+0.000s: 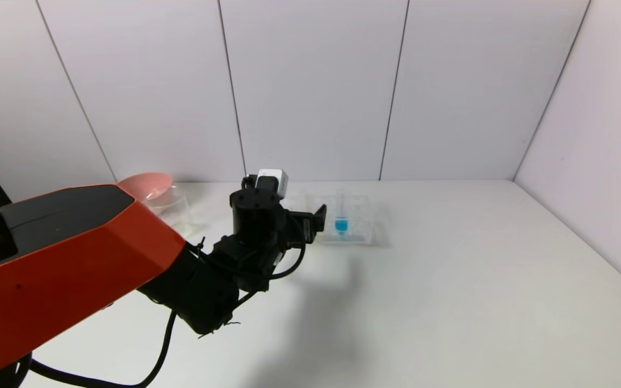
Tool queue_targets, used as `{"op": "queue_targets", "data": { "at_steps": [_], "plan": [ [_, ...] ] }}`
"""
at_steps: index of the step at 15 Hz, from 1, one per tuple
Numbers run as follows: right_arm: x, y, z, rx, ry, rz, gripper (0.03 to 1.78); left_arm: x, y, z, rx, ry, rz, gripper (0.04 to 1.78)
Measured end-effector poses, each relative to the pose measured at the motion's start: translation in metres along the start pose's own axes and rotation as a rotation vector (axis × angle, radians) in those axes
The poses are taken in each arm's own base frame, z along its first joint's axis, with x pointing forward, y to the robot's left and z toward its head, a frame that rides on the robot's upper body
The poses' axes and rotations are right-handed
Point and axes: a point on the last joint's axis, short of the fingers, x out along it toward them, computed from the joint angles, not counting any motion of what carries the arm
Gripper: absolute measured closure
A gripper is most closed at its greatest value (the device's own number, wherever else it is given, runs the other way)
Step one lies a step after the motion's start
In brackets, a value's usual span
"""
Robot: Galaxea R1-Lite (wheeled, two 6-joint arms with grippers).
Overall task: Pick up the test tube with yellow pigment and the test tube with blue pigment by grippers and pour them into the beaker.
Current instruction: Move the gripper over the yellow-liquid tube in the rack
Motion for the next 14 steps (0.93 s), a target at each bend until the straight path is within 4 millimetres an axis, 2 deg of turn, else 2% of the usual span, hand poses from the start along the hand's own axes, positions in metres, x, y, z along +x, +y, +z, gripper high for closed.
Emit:
{"op": "queue_targets", "data": {
  "at_steps": [4,9,14],
  "plan": [
    [0.000,0.000,0.000,0.000,0.000,0.000,0.10,0.015,0.000,-0.010,0.005,0.017,0.012,0.06],
    [0.000,0.000,0.000,0.000,0.000,0.000,0.10,0.032,0.004,-0.012,0.005,0.019,0.030,0.06],
    [0.000,0.000,0.000,0.000,0.000,0.000,0.10,0.040,0.008,-0.014,0.007,0.026,0.045,0.07]
  ]
}}
